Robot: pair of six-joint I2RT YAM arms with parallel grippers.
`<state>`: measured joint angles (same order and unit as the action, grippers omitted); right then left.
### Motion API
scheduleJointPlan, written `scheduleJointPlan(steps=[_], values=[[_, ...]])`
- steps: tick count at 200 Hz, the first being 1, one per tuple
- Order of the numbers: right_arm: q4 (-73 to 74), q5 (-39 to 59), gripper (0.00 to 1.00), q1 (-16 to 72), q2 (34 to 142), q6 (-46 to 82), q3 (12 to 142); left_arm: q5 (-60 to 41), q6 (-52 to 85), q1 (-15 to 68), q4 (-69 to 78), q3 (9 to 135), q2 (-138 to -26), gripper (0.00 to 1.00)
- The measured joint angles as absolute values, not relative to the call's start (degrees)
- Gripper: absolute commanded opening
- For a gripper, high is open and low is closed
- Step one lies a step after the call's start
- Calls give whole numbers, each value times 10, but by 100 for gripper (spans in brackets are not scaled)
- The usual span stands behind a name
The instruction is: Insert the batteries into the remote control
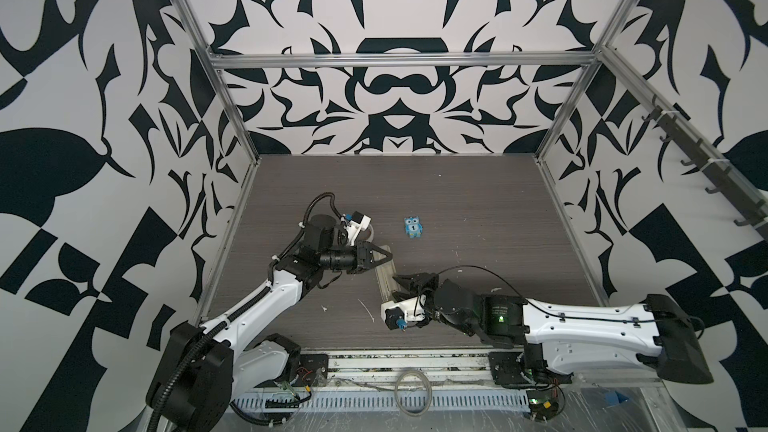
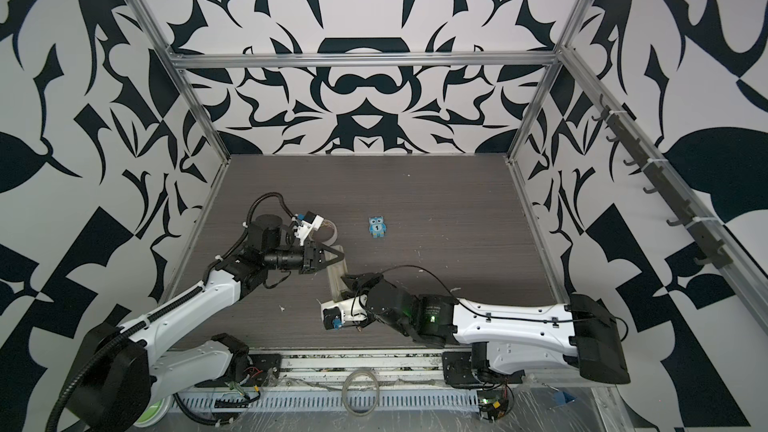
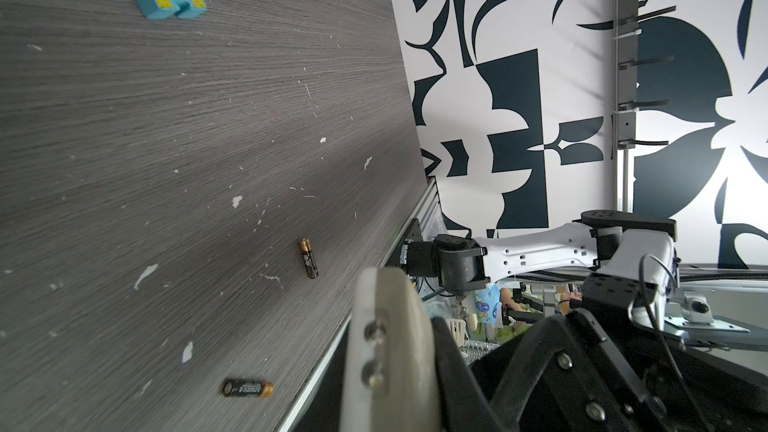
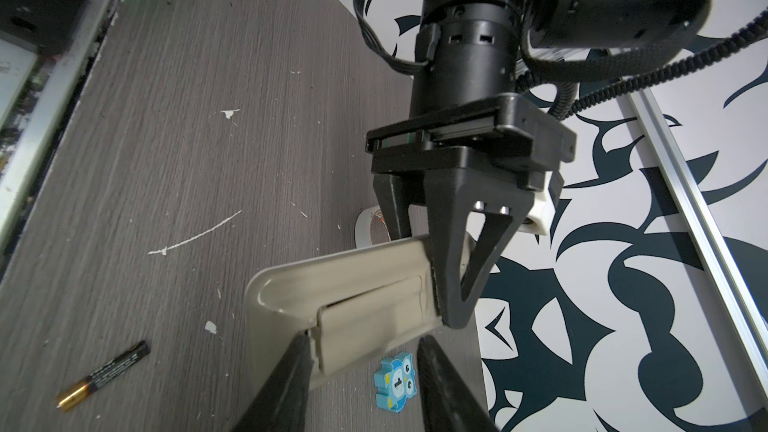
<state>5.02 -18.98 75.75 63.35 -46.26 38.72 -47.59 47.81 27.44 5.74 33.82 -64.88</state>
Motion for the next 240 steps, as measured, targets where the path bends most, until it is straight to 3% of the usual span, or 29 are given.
scheduleJointPlan(steps=[91, 151, 240], values=[[39, -178, 52, 745, 629, -390, 394, -416, 460, 254, 20, 338, -643, 0], [-19, 33, 54, 491, 622, -71, 496, -290, 419, 254, -62, 394, -653, 0], [-51, 198, 57, 466, 756, 78, 520, -142, 400, 265, -153, 457, -708, 0]])
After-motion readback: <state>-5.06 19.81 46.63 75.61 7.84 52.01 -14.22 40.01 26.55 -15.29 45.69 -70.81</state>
